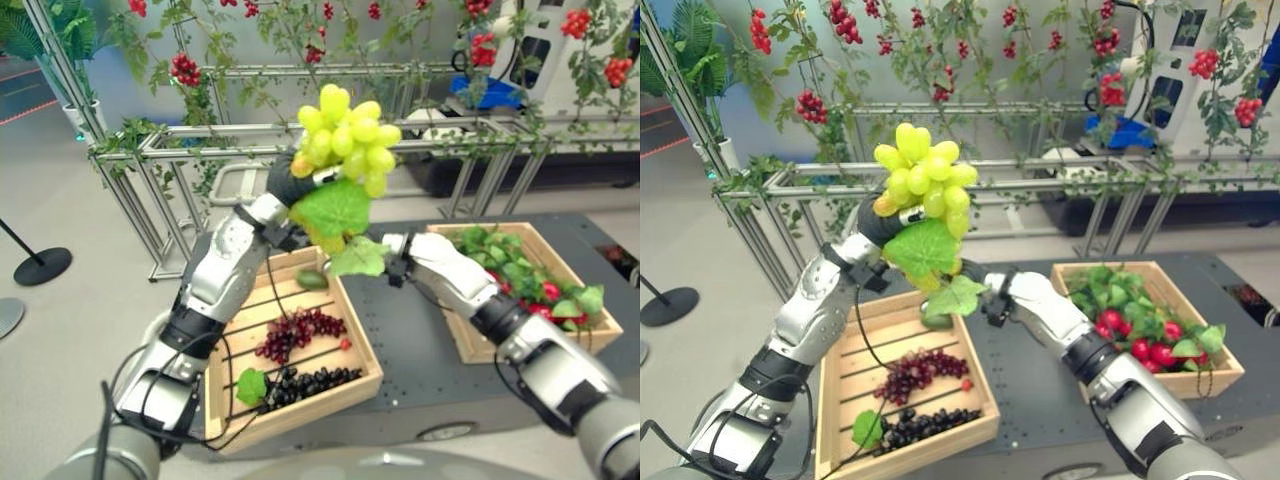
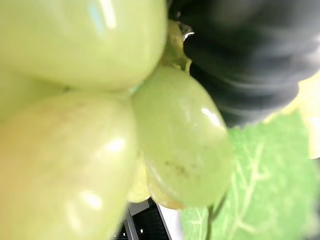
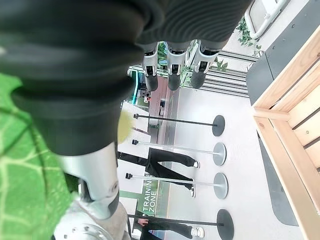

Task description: Pick up the fruits from the basket on one side to the basket on the other side

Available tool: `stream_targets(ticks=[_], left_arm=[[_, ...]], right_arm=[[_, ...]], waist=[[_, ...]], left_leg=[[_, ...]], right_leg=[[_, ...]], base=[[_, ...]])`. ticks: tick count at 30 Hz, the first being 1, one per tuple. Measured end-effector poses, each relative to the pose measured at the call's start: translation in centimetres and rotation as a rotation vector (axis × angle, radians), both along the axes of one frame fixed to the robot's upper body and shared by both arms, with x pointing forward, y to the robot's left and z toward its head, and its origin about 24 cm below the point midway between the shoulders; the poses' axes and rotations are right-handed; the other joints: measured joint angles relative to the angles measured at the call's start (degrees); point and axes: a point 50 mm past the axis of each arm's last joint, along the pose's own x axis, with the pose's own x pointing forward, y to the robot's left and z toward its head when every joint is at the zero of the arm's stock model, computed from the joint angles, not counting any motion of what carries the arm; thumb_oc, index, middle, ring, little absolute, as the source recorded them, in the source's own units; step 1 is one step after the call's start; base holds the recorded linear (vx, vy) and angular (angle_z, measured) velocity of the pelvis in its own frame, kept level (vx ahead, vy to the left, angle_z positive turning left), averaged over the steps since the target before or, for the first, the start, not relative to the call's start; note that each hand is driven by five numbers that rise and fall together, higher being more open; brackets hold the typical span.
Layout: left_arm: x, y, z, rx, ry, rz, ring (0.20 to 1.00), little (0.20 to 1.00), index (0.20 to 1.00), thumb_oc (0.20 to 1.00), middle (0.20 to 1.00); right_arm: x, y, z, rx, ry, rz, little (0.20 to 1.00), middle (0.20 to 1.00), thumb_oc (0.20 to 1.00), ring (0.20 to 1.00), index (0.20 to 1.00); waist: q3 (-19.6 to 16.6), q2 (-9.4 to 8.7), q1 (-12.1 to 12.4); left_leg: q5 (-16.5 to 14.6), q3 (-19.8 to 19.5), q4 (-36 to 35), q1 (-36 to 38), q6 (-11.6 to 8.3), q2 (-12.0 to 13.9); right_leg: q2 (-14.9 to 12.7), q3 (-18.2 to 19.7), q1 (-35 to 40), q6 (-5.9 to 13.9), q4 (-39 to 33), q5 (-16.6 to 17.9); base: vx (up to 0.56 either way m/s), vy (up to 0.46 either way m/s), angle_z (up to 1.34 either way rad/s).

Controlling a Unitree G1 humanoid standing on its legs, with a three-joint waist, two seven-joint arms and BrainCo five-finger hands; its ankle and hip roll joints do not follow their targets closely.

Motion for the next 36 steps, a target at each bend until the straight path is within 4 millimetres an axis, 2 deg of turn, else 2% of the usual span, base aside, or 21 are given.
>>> stream_targets(ticks=[7,12,21,36], left_arm=[[0.0,0.8,-0.8,0.012,0.02,0.038,0.2,0.2,0.2,0.2,0.2],[-0.1,1.1,-1.5,0.026,0.038,0.054,0.2,0.2,0.2,0.2,0.2],[0.0,1.3,-2.1,0.03,0.062,0.061,0.2,0.2,0.2,0.2,0.2],[0.0,1.3,-2.1,0.031,0.061,0.058,0.2,0.2,0.2,0.2,0.2]], right_arm=[[0.3,-1.2,0.4,-0.018,-0.02,-0.025,1.0,1.0,1.0,1.0,1.0],[0.5,-2.1,1.6,-0.009,-0.061,-0.045,1.0,1.0,1.0,1.0,1.0],[0.6,-2.4,1.8,-0.009,-0.068,-0.056,1.0,1.0,1.0,1.0,1.0],[0.6,-2.1,1.8,0.0,-0.067,-0.056,1.0,1.0,1.0,1.0,1.0]], waist=[[0.4,-0.02,0.0],[0.4,-0.07,0.0],[0.7,-0.38,0.0],[1.1,-0.72,0.0]], left_leg=[[0.0,0.6,0.0,0.4,0.0,0.1],[0.0,1.1,0.0,0.4,0.0,0.2],[0.0,1.3,0.0,0.5,-0.01,0.3],[0.0,1.3,0.0,0.4,-0.01,0.3]], right_leg=[[0.0,0.4,0.1,0.0,0.0,0.0],[0.1,0.8,0.0,-0.03,0.0,0.0],[0.2,1.0,-0.1,-0.03,0.0,0.0],[0.2,1.0,-0.1,-0.05,0.0,0.0]], base=[[0.0,0.0,-0.02],[0.0,-0.003,-0.04],[0.0,0.0,0.0],[0.0,0.0,0.0]])
